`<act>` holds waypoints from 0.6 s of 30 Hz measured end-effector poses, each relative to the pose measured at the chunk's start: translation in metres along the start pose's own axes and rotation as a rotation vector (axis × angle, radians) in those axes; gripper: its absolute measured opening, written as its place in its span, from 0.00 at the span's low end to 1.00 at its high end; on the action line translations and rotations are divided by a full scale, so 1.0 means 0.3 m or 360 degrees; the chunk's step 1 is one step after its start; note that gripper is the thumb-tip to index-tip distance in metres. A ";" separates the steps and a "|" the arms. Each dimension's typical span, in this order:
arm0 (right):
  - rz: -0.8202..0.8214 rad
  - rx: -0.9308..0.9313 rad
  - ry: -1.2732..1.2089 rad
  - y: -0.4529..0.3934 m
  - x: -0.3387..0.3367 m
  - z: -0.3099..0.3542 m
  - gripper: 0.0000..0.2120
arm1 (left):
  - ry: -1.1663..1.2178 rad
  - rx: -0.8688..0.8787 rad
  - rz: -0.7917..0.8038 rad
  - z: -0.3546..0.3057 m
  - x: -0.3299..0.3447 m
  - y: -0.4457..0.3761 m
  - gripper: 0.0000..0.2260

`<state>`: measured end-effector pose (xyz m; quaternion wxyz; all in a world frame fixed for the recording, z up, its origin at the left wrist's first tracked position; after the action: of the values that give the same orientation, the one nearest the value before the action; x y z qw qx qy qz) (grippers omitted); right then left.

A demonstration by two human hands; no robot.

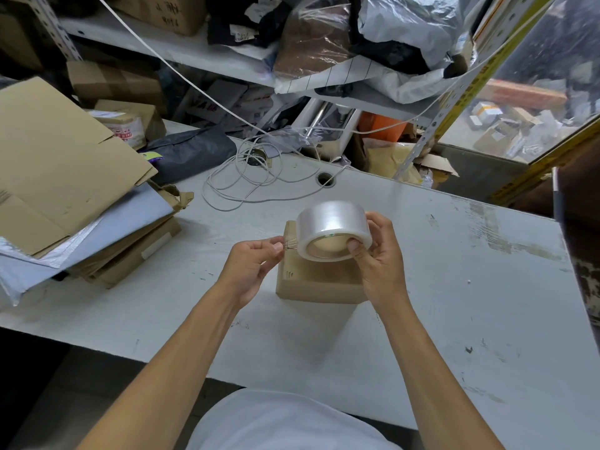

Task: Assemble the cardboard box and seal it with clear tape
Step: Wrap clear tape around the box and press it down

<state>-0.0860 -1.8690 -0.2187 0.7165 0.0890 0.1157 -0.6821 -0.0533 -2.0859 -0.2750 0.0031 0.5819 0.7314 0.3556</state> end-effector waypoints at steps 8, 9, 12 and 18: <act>0.0003 0.0016 0.0066 -0.006 0.002 -0.005 0.25 | -0.0119 -0.0156 -0.0067 -0.001 -0.003 -0.010 0.04; 0.0004 0.0017 0.0064 -0.006 0.002 -0.004 0.25 | -0.0090 -0.0170 -0.0110 0.001 -0.011 -0.012 0.10; 0.0008 0.0023 0.0068 -0.004 0.004 0.000 0.24 | -0.0559 0.0032 -0.0320 -0.025 -0.020 0.004 0.16; 0.0018 0.0033 0.0076 0.000 0.006 0.006 0.25 | -0.1132 0.0706 -0.0517 -0.072 0.058 0.112 0.07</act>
<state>-0.0859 -1.8712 -0.2175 0.7165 0.1132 0.1253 -0.6769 -0.0395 -2.0798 -0.2342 0.1852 0.5323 0.8252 -0.0371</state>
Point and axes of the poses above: each hand's wrist, its own y-axis away from the middle knuckle, its own x-axis out of the palm, z = x × y, the point moved 5 cm from there along -y, towards the middle knuckle, and after that the axes turned 3 degrees about y, right-handed, at the moved point
